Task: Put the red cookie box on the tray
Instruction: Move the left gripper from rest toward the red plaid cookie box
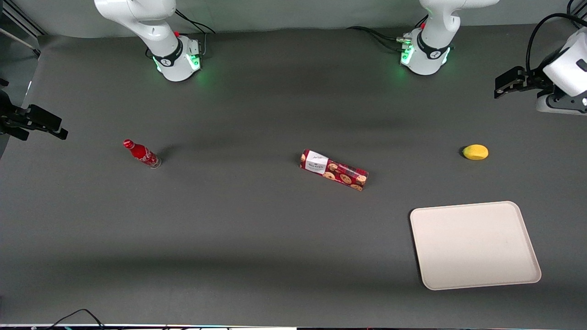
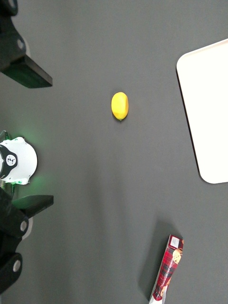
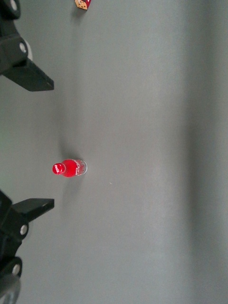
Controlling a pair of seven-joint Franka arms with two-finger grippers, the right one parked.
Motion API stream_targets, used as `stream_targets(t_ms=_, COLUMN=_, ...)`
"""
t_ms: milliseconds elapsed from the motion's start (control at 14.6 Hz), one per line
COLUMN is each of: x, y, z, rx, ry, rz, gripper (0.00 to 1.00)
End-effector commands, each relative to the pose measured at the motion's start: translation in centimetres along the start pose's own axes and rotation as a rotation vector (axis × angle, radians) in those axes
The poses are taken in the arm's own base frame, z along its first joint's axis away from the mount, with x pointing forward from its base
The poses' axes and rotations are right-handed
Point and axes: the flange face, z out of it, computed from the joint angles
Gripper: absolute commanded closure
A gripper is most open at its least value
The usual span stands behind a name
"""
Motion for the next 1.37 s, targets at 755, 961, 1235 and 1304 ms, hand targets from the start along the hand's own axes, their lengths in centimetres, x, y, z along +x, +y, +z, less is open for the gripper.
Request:
stream_targets(t_ms=755, x=1.5, y=8.7, z=1.4, rx=-0.034, ry=-0.058, rz=-0.301, gripper=0.00)
stream_targets(t_ms=961, x=5.5, y=16.0, z=5.5, rx=-0.059, ry=-0.047, rz=-0.573, gripper=0.00)
stream_targets(t_ms=1235, x=9.6, y=24.2, z=11.5, rx=-0.117, ry=-0.026, rz=-0.842, gripper=0.00)
stream_targets(t_ms=1304, x=10.5, y=25.8, z=13.3, rx=-0.127, ry=-0.021, rz=-0.897, gripper=0.00)
